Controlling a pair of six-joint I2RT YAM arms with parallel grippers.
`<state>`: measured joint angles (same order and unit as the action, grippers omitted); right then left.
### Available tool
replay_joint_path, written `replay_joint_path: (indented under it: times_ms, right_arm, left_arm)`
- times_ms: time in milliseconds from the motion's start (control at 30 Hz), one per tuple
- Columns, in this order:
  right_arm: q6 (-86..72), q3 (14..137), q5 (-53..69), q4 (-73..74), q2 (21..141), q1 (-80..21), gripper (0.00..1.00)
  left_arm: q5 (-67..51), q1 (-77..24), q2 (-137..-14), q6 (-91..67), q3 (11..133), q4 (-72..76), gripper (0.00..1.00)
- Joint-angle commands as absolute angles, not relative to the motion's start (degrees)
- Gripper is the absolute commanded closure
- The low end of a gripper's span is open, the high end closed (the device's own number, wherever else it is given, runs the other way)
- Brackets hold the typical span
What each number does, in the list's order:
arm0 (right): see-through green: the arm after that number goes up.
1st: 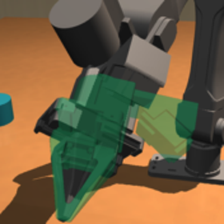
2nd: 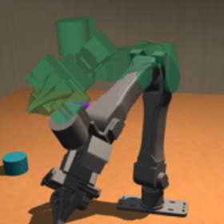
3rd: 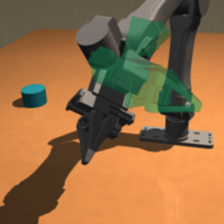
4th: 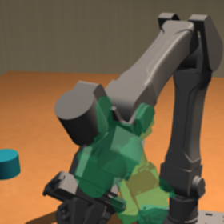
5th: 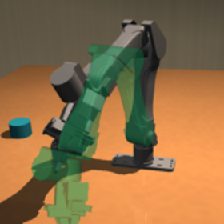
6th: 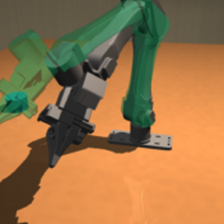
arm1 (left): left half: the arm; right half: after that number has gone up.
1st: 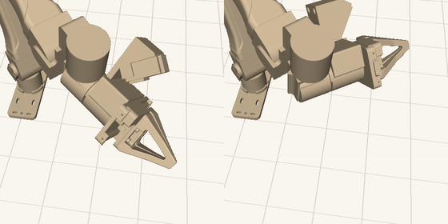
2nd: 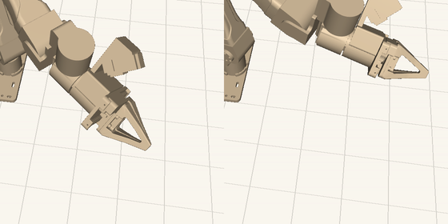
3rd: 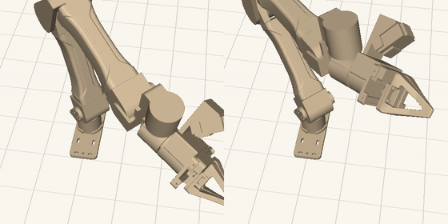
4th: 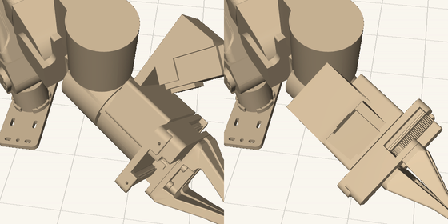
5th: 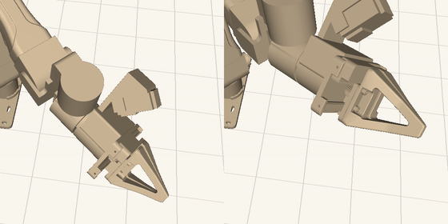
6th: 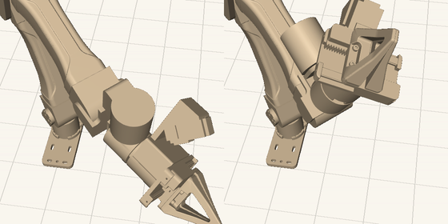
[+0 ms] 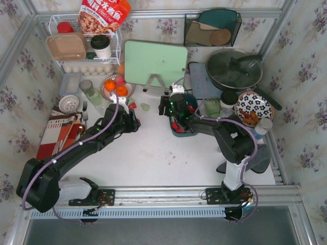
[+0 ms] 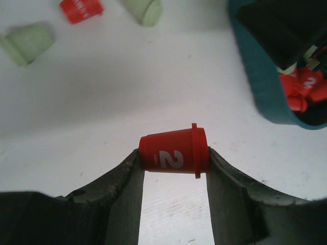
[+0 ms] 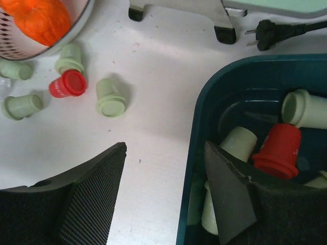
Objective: Mix the coffee capsules in the storage basket
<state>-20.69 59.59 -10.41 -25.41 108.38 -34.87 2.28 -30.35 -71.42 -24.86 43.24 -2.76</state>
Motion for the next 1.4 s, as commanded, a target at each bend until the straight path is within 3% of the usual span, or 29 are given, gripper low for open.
replay_joint_path:
  times_ms: [0, 267, 467, 800, 867, 1033, 1200, 1367]
  right_arm:
    - [-20.57, 58.22, -11.85, -21.68, 103.02, -34.91, 0.29]
    - [-15.31, 46.18, -23.04, -18.42, 85.03, -34.38, 0.27]
    - [-14.8, 31.26, -36.85, -28.88, 70.08, -34.3, 0.28]
    - [-16.0, 23.89, -41.79, -36.58, 63.7, -33.57, 0.28]
    - [-16.21, 23.86, -41.63, -36.71, 63.87, -33.55, 0.28]
    - [-16.07, 24.06, -39.12, -36.62, 64.73, -33.53, 0.27]
    - [-14.68, 25.9, -32.56, -35.39, 67.17, -33.53, 0.28]
    - [-13.31, 28.4, -24.14, -34.52, 70.1, -33.57, 0.31]
  left_arm:
    - [1.38, -33.03, -73.67, -23.34, 46.66, 0.85, 0.78]
    - [0.61, -39.02, -86.44, -21.49, 60.08, 2.47, 0.78]
    - [-1.95, -43.37, -97.78, -21.04, 70.98, 1.67, 0.76]
    - [-0.44, -48.05, -114.79, -22.73, 85.76, -2.58, 0.66]
    - [-0.37, -48.38, -116.22, -23.39, 86.0, -1.34, 0.6]
    - [2.47, -49.16, -114.91, -23.36, 82.75, 2.92, 0.39]
    - [7.58, -49.48, -105.81, -21.33, 75.04, 7.31, 0.23]
    - [14.62, -49.5, -94.06, -19.87, 66.83, 5.75, 0.22]
